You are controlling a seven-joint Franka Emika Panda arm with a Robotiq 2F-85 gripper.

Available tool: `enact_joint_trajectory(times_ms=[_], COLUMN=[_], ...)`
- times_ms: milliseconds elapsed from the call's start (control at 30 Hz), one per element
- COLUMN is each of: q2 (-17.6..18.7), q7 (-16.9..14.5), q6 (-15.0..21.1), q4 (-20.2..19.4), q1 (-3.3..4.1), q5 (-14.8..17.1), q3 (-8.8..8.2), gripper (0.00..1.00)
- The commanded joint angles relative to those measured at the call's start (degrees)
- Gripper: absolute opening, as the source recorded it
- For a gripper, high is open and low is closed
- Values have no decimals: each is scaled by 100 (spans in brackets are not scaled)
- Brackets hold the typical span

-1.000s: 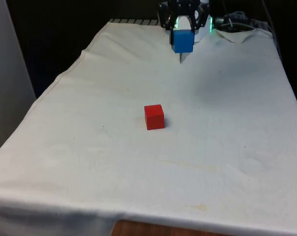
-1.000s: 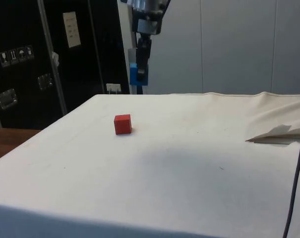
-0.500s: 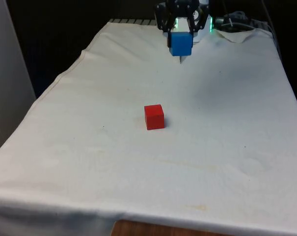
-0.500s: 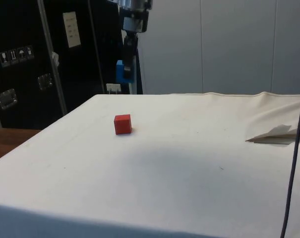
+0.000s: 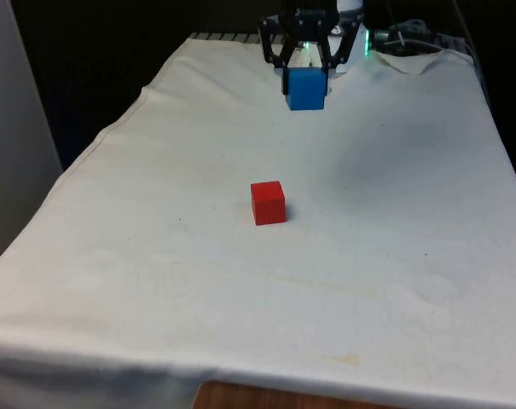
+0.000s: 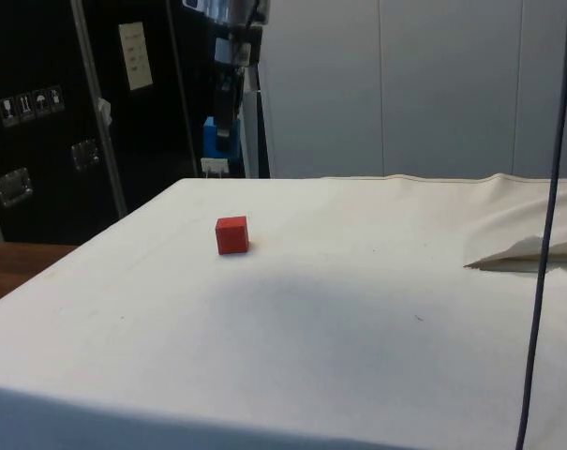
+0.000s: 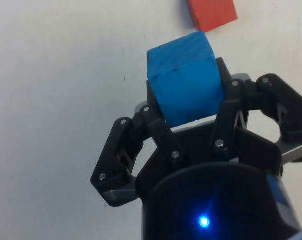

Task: Stack the two cubes.

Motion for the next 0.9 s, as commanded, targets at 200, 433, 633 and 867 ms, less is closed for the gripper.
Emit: enact_joint_trajectory(times_ms=[200, 433, 633, 867], q2=[189, 378, 625, 859], q7=[-40, -52, -80, -92], q6=[-315, -527, -544, -602], q4=[258, 493, 751, 940], q1=[-23, -29, -52, -63], q5=[52, 52, 92, 126], q3=[-40, -80, -126, -172], gripper=[1, 1, 1, 1])
